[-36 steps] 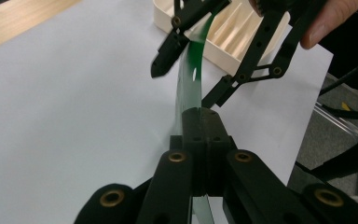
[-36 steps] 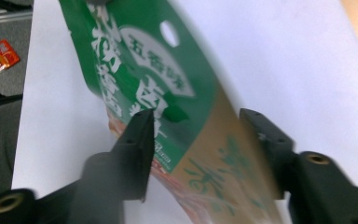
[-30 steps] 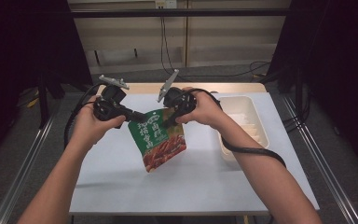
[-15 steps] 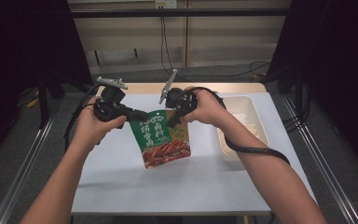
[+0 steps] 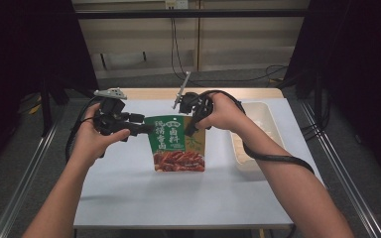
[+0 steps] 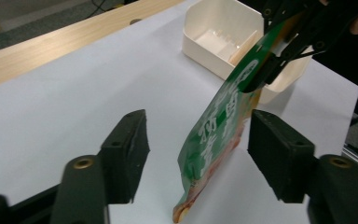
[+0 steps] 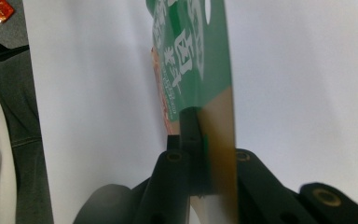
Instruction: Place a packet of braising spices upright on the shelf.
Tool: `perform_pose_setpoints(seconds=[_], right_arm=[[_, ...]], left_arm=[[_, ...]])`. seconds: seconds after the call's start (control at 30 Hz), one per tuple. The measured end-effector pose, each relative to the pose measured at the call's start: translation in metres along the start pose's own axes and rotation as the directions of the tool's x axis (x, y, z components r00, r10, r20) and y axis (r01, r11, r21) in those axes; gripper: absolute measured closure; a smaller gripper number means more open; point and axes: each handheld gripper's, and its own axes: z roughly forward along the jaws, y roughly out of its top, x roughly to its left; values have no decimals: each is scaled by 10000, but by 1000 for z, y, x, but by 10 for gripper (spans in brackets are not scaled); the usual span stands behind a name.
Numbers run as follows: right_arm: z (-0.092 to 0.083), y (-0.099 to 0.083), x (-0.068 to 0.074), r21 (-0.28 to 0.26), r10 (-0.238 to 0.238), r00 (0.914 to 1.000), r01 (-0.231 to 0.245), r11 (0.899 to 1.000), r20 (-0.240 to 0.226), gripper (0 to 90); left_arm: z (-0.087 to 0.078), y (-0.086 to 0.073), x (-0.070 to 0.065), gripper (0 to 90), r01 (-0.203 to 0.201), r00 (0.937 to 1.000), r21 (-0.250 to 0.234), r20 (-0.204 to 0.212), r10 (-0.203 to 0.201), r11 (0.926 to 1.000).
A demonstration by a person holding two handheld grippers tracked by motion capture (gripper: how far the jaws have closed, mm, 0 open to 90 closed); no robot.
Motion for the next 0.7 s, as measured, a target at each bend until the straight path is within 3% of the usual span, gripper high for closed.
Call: perform_pose_setpoints(seconds=[0.07, 0.2, 0.3, 0.7], right_arm=[[0, 1, -1, 37, 80, 10000, -80, 10000, 55, 900], [-4, 2, -2, 210, 240, 9997, -241, 9995, 41, 900], [-7, 3, -3, 268, 585, 9983, -585, 9979, 6, 900], [-18, 6, -2, 637, 654, 9978, -656, 9958, 43, 900]], left_arm=[[1, -3, 2, 274, -77, 9998, 53, -187, 78, 10000], [5, -10, 5, 210, -95, 9995, -26, -300, 94, 10000], [7, -19, 9, 189, -5, 9996, -73, -293, 3, 10000], [16, -44, 15, 85, 22, 9951, -19, -987, -24, 10000]])
